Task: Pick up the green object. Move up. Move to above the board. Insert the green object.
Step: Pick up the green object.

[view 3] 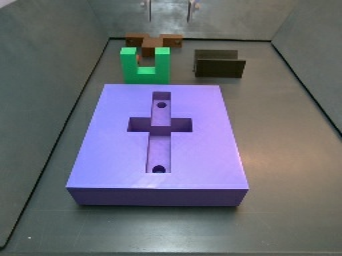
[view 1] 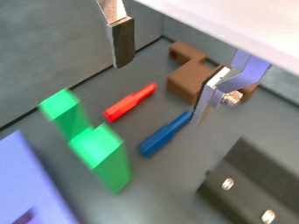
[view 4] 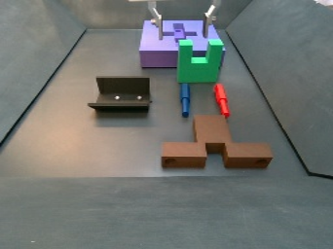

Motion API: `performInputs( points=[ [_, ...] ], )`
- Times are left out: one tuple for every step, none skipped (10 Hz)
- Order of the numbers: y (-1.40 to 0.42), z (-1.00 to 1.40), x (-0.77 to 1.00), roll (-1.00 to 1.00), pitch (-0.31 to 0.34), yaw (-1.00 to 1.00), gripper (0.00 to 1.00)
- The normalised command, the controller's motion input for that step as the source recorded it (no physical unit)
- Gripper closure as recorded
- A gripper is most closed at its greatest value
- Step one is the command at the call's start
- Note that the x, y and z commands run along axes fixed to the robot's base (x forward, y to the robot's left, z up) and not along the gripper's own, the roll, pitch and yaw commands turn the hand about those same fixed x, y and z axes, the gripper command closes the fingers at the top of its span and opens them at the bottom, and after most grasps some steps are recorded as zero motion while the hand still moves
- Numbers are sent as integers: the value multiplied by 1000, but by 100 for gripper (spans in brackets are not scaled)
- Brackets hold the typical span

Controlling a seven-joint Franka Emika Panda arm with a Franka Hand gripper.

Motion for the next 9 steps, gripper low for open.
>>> performInputs(
  points=[
    [-800, -220, 0, 17, 0, 157, 0],
    [-677, -174, 0, 0, -19, 126, 0],
    [-471, -257, 0, 0, -7, 0, 0],
    [-206, -340, 0, 0, 0, 0, 0],
    [-57, -383, -34, 0, -17, 0, 0],
    [-100, -343, -146, 0, -31, 0, 0],
    [-220, -186, 0, -26, -17, 0, 0],
    [-180, -211, 0, 0, -10, 0, 0],
    [-49, -206, 6, 0, 0, 0, 0]
  ],
)
